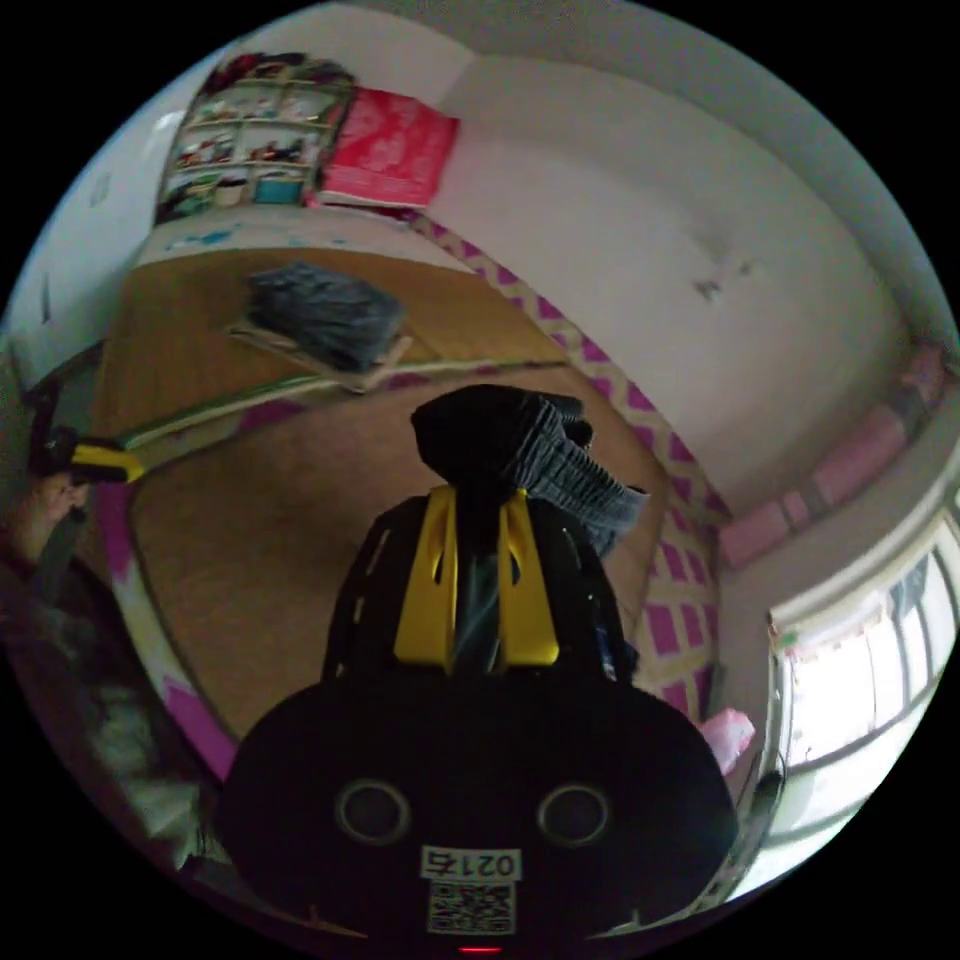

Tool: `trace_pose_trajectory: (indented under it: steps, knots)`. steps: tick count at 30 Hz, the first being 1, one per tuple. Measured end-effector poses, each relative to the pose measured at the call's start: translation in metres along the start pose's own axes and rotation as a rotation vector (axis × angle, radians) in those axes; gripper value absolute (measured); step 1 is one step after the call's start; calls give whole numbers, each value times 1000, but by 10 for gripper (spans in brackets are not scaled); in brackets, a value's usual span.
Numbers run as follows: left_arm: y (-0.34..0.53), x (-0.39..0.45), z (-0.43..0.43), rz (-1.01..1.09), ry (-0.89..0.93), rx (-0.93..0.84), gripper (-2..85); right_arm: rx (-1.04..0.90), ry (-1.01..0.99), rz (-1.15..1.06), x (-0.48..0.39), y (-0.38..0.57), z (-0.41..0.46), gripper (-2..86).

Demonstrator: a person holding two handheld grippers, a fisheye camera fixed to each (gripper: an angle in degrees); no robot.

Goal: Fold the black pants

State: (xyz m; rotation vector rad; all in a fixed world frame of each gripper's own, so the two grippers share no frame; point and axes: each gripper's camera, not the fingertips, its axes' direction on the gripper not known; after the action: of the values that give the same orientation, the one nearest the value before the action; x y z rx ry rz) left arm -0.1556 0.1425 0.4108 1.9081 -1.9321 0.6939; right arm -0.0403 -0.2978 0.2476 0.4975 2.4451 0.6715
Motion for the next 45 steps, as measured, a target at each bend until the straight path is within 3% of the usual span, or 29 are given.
trace_pose_trajectory:
  steps: [6,8,10,20,25,27,31,33,38,41,45]
  knots:
    - [2,-10,-5,-18,37,1,-10,-126,-330,-276,-242,-12,104,72]
    - [3,-14,-8,-16,28,4,-10,-75,-230,-265,-262,1,98,83]
    - [4,-19,-10,-20,28,11,-10,-44,-178,-224,-257,13,83,106]
    - [-11,-42,14,-79,24,20,-10,53,-529,12,-162,41,52,136]
    - [-29,-57,39,-136,70,-24,-9,-79,-440,-59,-163,29,81,110]
    - [-37,-62,47,-155,90,-27,-9,-28,-553,82,-117,35,75,57]
    - [-52,-65,62,-164,45,-38,-6,202,-732,443,21,82,36,46]
    - [-68,-67,77,-163,10,-69,3,356,-693,594,118,134,-15,45]
    - [-95,-67,119,-114,57,-150,75,513,-510,867,276,280,-114,45]
    - [-103,-64,146,-92,68,-207,98,431,-394,1064,336,382,-127,45]
    - [-112,-59,169,-55,67,-238,88,210,-411,1312,358,513,-59,43]
